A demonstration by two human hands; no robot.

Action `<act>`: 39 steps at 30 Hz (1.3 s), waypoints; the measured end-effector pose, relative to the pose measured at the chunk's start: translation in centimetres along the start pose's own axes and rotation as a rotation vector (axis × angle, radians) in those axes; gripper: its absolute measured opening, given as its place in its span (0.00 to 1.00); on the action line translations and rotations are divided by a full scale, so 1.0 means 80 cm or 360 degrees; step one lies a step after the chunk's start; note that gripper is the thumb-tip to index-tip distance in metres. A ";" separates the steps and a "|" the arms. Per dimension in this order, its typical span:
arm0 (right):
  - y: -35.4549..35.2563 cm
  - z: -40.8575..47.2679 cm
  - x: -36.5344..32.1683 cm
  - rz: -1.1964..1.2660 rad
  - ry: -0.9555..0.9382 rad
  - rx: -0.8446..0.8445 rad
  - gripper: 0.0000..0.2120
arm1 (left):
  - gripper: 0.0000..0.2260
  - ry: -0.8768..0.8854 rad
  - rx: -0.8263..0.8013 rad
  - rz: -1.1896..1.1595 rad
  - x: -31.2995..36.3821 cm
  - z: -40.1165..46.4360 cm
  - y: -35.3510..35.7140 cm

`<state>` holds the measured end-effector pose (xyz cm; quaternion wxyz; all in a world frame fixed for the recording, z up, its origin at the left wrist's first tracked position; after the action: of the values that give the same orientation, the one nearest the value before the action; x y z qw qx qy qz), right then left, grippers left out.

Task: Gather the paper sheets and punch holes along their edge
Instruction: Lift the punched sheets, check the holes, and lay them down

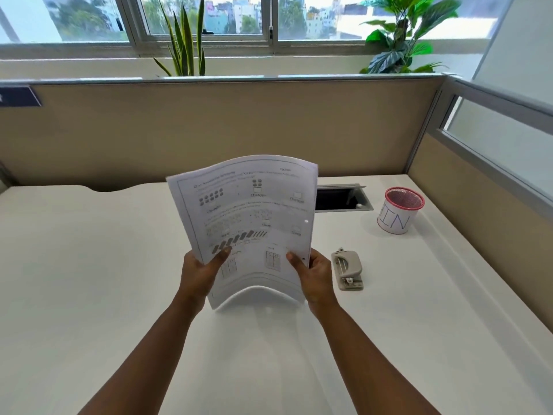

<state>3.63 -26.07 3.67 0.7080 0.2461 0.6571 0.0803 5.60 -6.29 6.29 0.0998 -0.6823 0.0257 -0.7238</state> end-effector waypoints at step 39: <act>-0.009 0.007 -0.002 -0.0405 -0.0002 0.0252 0.12 | 0.08 -0.0271 0.0110 -0.0441 -0.034 0.016 -0.096</act>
<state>4.04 -26.90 3.48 0.6912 0.2159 0.6869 -0.0624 6.15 1.84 5.07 0.0243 -0.7343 -0.1021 -0.6707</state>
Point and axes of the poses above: each hand's wrist, its own z-axis towards the middle knuckle, its own y-axis out of the palm, x = y × z, the point moved 1 cm from there along z, towards the middle knuckle, and after that the axes turned 14 degrees about z, right-handed, at the moved point
